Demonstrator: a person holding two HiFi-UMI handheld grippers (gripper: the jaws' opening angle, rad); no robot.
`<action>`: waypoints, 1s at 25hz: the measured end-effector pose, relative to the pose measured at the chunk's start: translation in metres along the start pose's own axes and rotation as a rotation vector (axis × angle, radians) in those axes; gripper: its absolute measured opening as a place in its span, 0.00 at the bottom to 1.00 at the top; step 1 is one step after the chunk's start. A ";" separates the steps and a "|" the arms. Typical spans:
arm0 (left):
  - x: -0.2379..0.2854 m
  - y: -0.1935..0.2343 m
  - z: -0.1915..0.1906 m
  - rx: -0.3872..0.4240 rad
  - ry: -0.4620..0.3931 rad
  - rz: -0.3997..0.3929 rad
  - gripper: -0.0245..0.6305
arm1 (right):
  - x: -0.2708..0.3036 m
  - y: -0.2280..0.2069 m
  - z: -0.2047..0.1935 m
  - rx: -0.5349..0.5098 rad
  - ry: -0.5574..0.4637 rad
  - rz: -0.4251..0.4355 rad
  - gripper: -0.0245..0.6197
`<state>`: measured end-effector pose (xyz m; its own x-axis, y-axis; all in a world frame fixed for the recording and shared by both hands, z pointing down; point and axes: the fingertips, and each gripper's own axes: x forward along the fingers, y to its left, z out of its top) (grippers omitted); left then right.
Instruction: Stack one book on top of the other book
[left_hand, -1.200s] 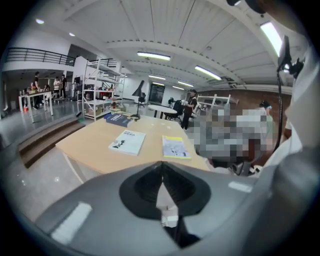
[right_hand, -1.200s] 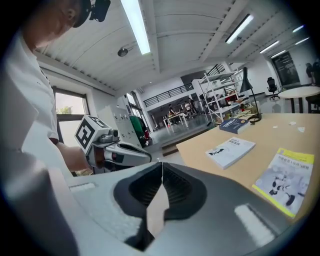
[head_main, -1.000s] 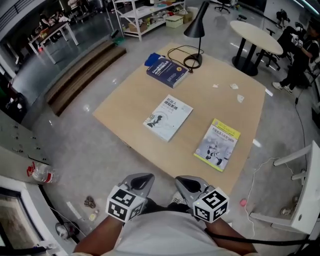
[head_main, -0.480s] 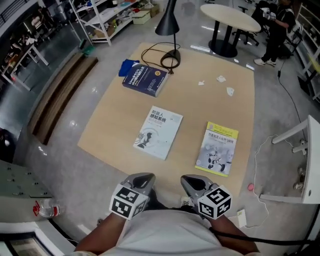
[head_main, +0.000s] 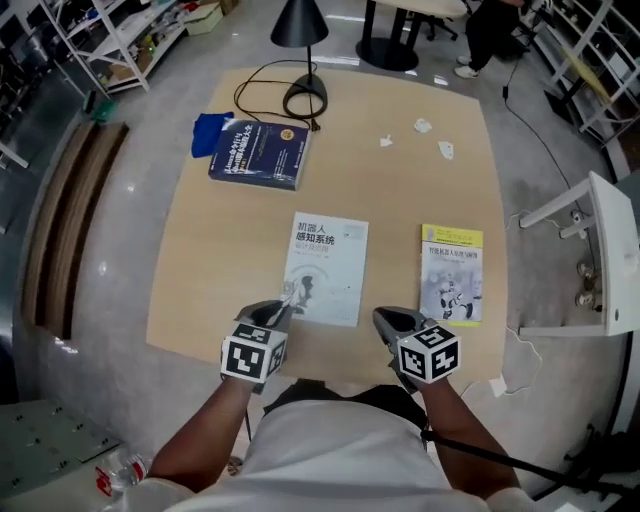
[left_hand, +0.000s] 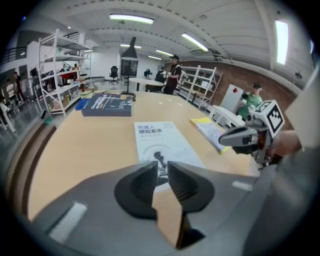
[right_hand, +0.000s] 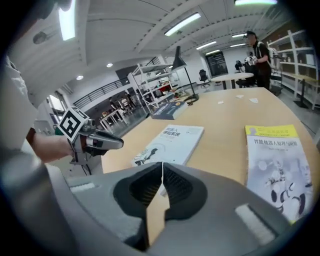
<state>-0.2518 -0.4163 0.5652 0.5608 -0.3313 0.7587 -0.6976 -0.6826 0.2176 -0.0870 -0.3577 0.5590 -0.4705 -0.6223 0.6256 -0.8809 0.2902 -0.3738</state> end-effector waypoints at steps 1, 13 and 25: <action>0.006 0.011 -0.004 -0.005 0.014 0.000 0.15 | 0.009 -0.005 -0.006 0.031 0.017 -0.027 0.05; 0.054 0.034 -0.037 -0.179 0.078 -0.162 0.34 | 0.068 -0.015 -0.047 0.261 0.091 -0.155 0.28; 0.057 0.020 -0.052 -0.086 0.120 -0.216 0.25 | 0.065 0.003 -0.055 0.244 0.103 -0.154 0.28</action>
<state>-0.2571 -0.4150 0.6447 0.6478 -0.1004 0.7552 -0.6055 -0.6694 0.4304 -0.1227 -0.3575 0.6363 -0.3465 -0.5649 0.7489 -0.9097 0.0075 -0.4152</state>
